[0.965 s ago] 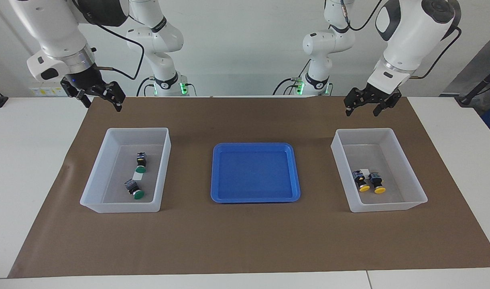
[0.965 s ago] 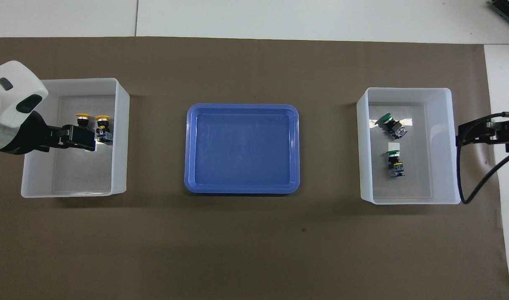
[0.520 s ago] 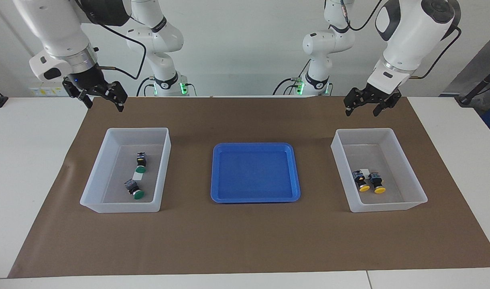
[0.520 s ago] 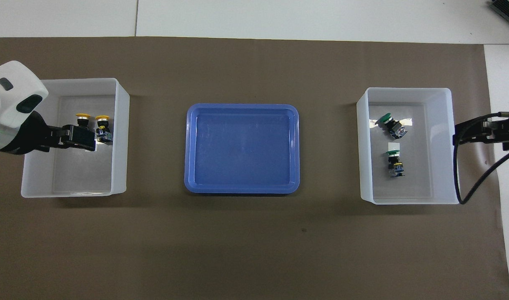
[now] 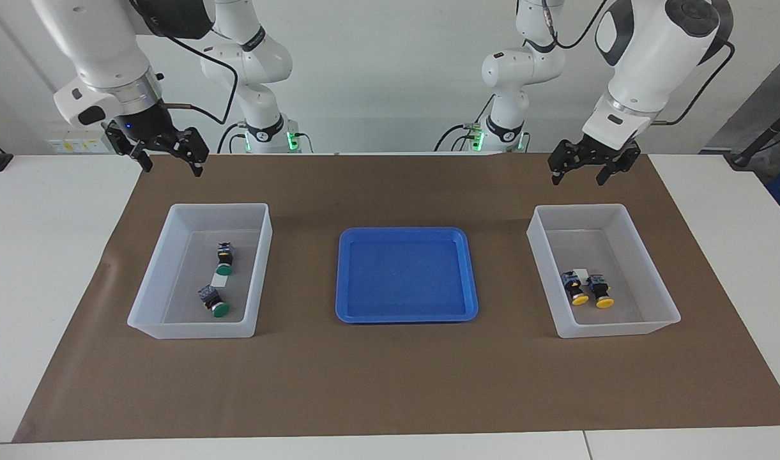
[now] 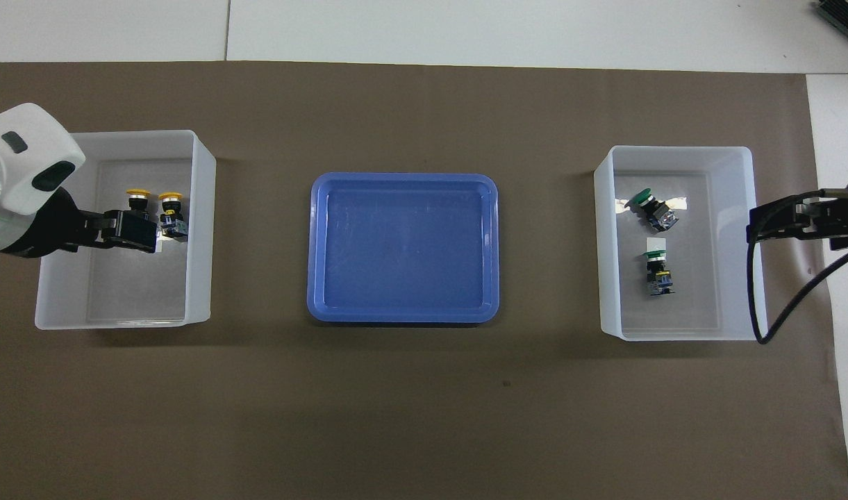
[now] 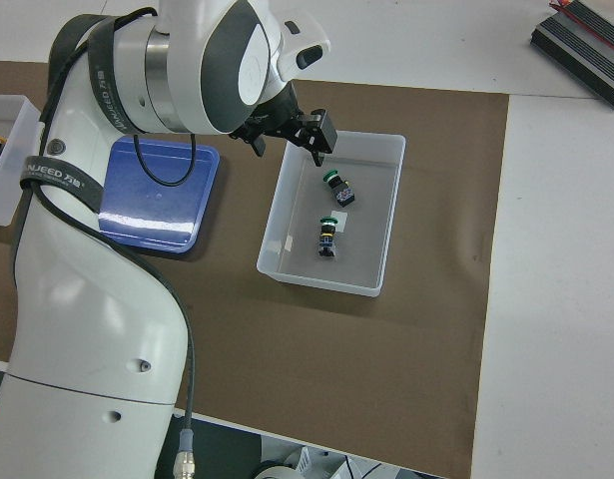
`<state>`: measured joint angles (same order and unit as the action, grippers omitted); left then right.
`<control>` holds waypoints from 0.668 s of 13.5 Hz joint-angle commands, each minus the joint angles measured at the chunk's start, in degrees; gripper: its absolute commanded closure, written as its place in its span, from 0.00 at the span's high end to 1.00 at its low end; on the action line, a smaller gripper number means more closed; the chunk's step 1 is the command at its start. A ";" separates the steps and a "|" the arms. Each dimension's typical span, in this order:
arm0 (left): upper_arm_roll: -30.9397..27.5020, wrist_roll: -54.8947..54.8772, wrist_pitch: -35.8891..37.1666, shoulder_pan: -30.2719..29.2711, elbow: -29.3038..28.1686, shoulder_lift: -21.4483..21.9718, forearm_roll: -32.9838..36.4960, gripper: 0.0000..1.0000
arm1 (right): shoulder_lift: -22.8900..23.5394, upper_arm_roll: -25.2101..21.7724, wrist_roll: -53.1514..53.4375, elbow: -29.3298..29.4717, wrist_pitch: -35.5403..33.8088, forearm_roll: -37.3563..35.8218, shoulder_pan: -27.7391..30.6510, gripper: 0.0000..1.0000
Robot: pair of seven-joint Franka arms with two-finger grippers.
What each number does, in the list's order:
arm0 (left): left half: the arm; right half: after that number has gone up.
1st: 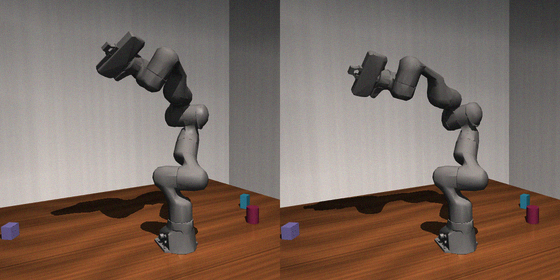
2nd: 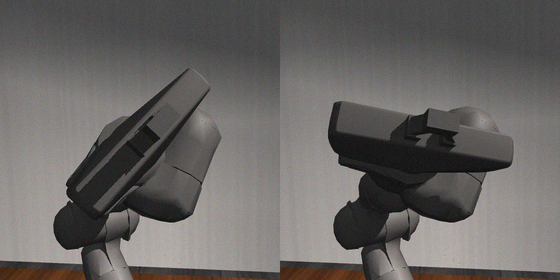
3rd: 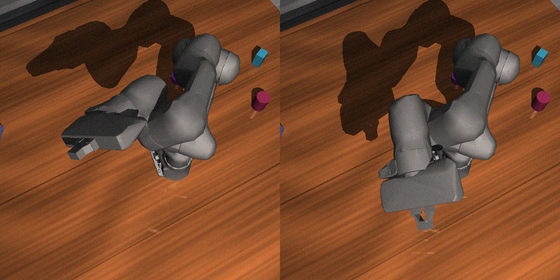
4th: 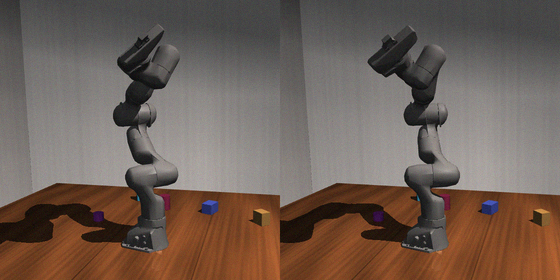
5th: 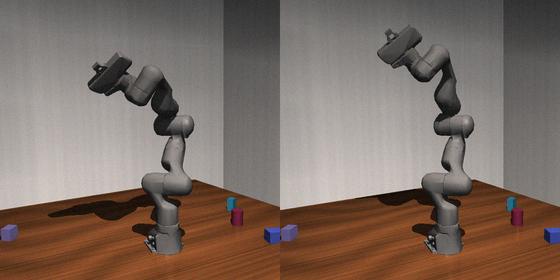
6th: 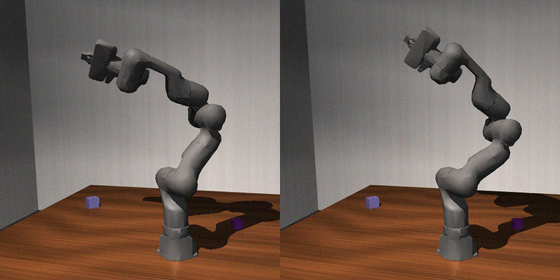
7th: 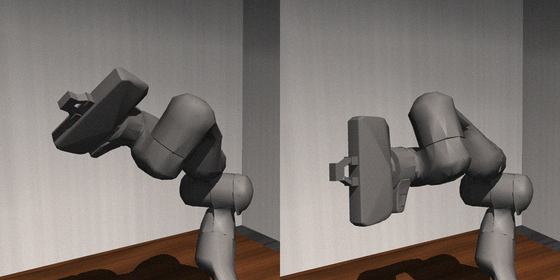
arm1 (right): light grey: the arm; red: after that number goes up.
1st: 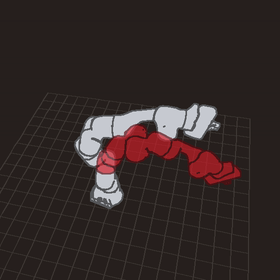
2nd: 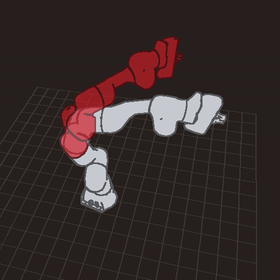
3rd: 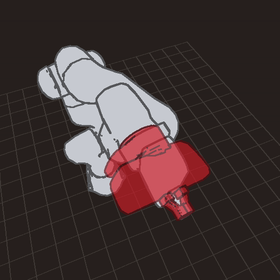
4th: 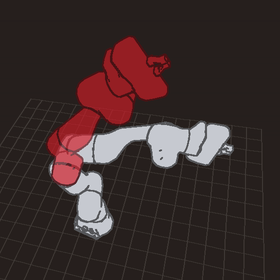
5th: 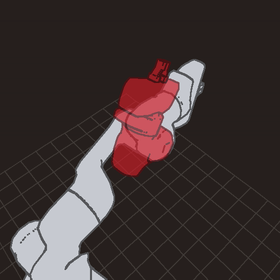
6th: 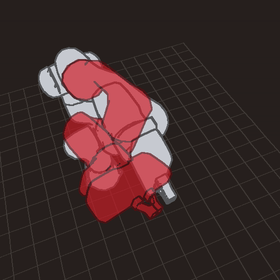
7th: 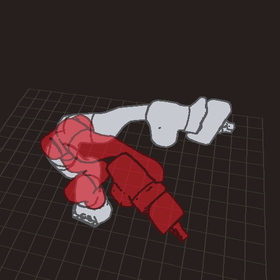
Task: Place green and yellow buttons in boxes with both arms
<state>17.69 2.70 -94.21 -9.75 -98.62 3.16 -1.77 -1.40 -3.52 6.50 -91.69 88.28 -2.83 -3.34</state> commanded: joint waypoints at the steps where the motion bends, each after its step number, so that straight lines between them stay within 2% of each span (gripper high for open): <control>1: -0.28 -3.13 -1.15 0.26 -2.10 1.85 1.07 1.00 | -1.59 -0.43 -1.40 -2.01 0.76 1.06 0.17 1.00; 4: 0.07 -4.81 -4.56 1.48 -1.58 1.32 1.24 1.00 | -1.59 -0.34 -4.21 -1.66 -0.56 1.68 0.17 1.00; 9: 0.15 -4.81 -3.88 6.49 1.58 0.01 1.24 1.00 | -1.59 -0.34 -3.86 -1.83 -1.00 1.86 0.35 1.00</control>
<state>18.35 -1.59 -97.98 -4.63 -98.09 3.17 -1.46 -1.43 -3.66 3.98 -91.80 87.62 -2.64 -3.33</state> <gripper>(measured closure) 0.000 0.000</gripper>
